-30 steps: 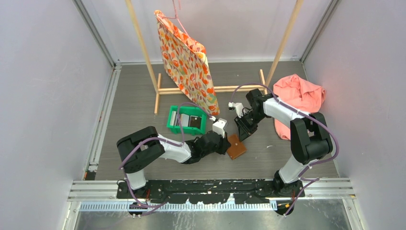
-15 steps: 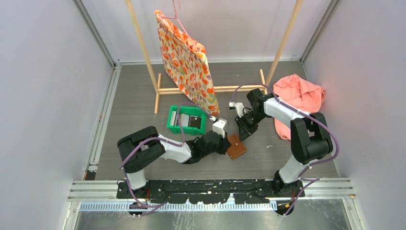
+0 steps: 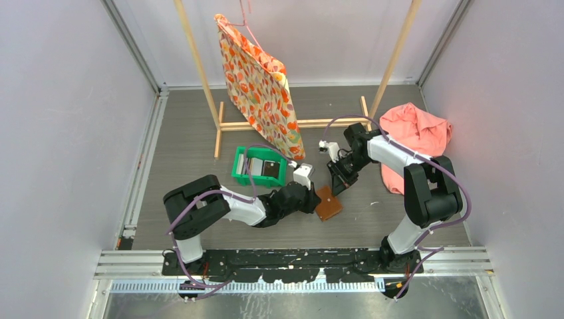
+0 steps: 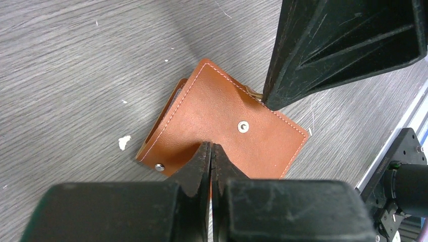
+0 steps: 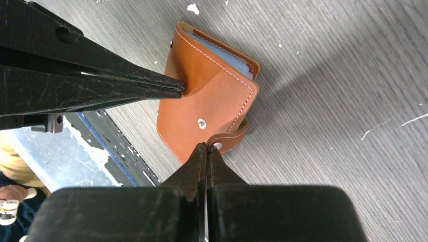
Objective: Put the credit cards into the card holder
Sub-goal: Close the card holder at the center of the board.
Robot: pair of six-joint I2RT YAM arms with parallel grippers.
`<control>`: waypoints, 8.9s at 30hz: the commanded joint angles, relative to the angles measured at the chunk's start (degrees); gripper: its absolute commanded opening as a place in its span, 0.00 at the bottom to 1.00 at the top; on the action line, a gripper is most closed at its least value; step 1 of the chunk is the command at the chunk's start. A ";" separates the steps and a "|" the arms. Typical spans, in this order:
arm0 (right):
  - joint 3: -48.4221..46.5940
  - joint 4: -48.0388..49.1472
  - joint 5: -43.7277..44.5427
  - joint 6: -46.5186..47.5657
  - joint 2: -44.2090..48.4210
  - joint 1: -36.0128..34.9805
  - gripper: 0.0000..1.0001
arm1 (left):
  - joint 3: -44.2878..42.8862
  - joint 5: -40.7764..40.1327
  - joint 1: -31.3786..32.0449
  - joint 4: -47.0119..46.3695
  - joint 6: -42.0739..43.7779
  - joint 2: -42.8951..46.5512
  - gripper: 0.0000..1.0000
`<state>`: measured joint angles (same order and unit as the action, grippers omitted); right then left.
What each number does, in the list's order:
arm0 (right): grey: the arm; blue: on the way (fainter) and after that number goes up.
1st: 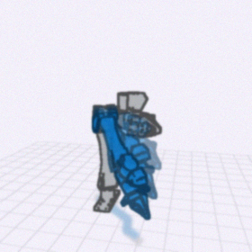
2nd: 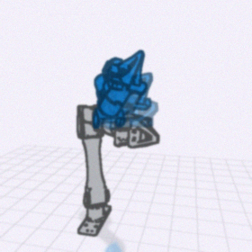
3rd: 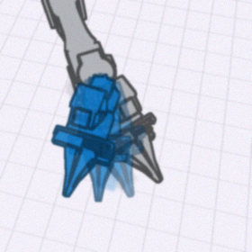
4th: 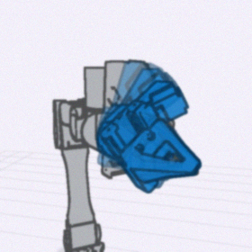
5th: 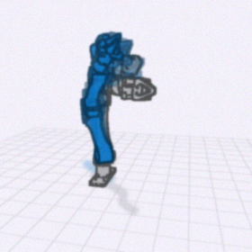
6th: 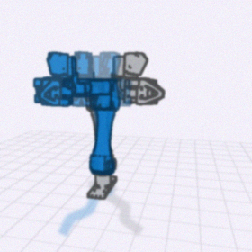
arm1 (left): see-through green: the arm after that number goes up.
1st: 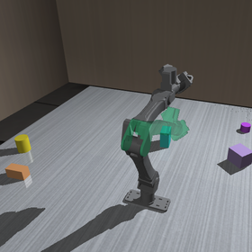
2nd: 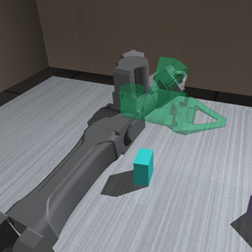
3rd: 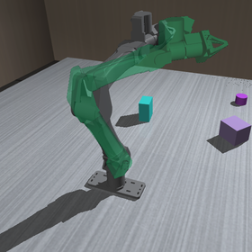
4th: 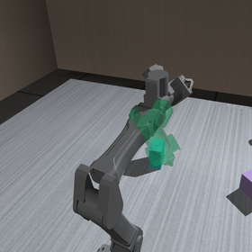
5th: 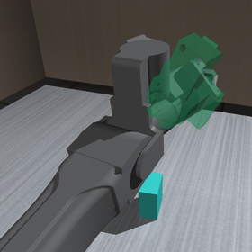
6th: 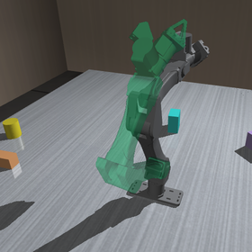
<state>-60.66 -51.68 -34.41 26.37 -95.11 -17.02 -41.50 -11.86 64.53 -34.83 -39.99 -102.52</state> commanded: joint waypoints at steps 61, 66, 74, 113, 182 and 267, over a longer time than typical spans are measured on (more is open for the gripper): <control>1.38 -1.75 0.81 -0.04 12.78 0.30 0.33 | 10.42 -10.82 3.27 10.19 -10.04 12.80 0.83; 3.36 -2.01 3.49 -0.19 12.27 0.01 0.42 | 15.68 -15.24 3.61 5.98 -5.13 22.31 1.00; 3.45 -2.67 8.63 -1.49 6.60 -3.28 0.47 | 20.10 -6.79 2.70 -1.84 -5.89 22.00 0.83; 0.05 -1.22 1.93 0.43 5.73 -3.26 0.01 | 2.44 -15.42 7.55 17.84 -23.14 2.83 0.61; 0.71 1.49 0.42 2.88 1.08 -7.25 0.01 | 3.23 -11.54 5.16 16.84 -28.67 1.15 0.27; -15.87 -13.35 -3.23 5.44 -31.37 0.39 0.01 | 6.13 -7.67 5.18 7.84 -24.61 4.26 0.24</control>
<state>-75.37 -73.67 -46.98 32.73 -125.03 -17.30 -36.69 -20.53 69.32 -31.38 -67.29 -100.05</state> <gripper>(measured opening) 0.020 0.237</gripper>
